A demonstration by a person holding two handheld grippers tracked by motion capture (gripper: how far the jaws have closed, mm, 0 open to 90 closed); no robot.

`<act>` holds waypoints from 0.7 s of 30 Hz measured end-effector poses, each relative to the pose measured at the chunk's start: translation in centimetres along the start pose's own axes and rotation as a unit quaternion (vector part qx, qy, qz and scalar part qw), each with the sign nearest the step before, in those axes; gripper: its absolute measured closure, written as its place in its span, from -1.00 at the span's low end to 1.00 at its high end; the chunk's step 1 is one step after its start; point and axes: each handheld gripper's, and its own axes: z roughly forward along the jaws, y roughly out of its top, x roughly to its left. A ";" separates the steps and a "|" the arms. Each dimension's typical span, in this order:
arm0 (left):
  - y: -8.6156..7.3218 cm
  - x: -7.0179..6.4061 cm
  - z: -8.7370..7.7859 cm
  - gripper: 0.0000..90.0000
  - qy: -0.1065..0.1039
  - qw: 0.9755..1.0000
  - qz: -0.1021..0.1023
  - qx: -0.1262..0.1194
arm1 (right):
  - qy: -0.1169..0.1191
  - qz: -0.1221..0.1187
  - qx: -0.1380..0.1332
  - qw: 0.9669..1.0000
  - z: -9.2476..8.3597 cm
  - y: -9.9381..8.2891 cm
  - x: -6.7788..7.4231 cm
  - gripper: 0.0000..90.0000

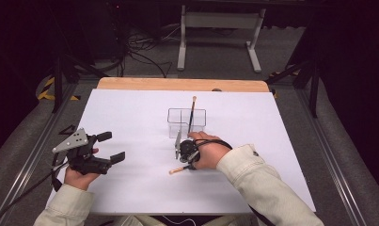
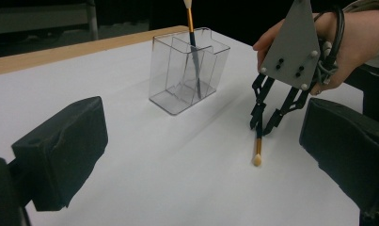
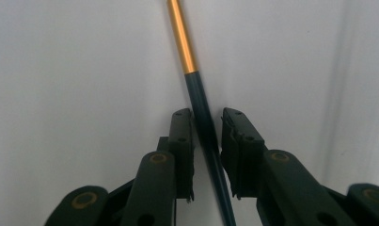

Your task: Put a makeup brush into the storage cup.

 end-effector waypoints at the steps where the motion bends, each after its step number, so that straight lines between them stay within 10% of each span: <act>1: 0.0 0.0 0.0 -0.95 -0.001 1.000 -0.001 0.000 | 0.001 0.000 0.000 1.000 0.0 0.0 0.0 0.71; 21: -0.1 0.1 0.2 -0.95 0.000 1.000 -0.001 0.001 | 0.002 0.020 -0.004 1.000 -0.3 -0.3 0.2 0.86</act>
